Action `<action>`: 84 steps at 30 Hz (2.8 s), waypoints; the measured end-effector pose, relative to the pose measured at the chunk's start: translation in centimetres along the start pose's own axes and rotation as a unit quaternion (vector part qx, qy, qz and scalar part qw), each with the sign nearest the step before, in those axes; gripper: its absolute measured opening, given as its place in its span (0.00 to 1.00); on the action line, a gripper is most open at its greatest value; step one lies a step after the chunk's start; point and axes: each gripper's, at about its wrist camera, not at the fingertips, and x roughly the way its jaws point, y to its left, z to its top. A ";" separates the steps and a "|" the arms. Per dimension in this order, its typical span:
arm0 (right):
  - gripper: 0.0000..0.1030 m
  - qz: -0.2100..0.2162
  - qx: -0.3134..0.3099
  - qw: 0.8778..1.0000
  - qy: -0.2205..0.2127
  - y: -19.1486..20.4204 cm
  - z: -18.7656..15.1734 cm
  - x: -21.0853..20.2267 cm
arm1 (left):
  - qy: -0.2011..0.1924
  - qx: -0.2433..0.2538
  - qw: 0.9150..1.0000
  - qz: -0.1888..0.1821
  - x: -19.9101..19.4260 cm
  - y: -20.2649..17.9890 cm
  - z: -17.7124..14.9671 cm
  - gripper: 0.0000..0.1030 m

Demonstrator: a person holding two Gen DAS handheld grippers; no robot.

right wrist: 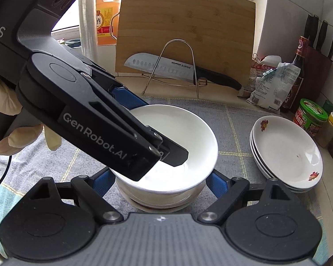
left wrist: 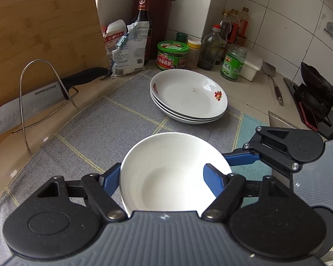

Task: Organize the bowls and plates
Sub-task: 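Carry the white bowl with the left gripper over the pink-flowered bowl stack, then lower the white bowl onto the pink-flowered bowls and open the left gripper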

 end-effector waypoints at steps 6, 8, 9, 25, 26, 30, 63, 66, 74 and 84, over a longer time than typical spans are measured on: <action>0.88 0.003 0.002 1.000 0.006 -0.1 -0.1 0.3 | 0.008 -0.005 1.000 -0.001 0.6 0.2 -0.1 0.75; 0.88 0.005 0.003 1.000 0.006 -0.2 -0.1 0.3 | 0.008 -0.008 1.000 -0.002 0.7 0.4 -0.1 0.75; 0.88 0.006 0.003 1.000 0.006 -0.3 -0.1 0.3 | 0.008 -0.008 1.000 -0.002 0.7 0.4 -0.2 0.75; 0.89 0.018 0.011 1.000 0.009 -0.5 0.1 0.5 | 0.005 -0.010 1.000 -0.005 0.8 0.6 -0.4 0.75; 0.90 0.019 0.012 1.000 0.010 -0.5 0.1 0.6 | 0.006 -0.010 1.000 -0.007 0.8 0.7 -0.5 0.76; 1.00 0.009 -0.002 1.000 0.003 -0.2 -0.1 0.6 | -0.008 -0.009 1.000 0.001 0.3 0.7 -0.8 0.86; 1.00 0.077 -0.073 0.991 0.076 -5.3 -4.8 4.1 | -0.034 -0.122 0.981 0.150 -2.4 -4.2 -10.5 0.98; 1.00 0.072 -0.083 0.990 0.089 -4.7 -4.7 5.0 | -0.032 -0.114 0.982 0.145 -1.9 -3.7 -11.0 0.98; 1.00 0.085 -0.101 0.984 0.117 -4.6 -3.8 6.0 | -0.020 -0.096 0.987 0.126 0.6 -1.5 -11.8 0.98; 1.00 0.092 -0.109 0.982 0.122 -4.6 -3.7 6.2 | -0.003 -0.016 0.993 0.116 2.4 -1.3 -11.2 1.00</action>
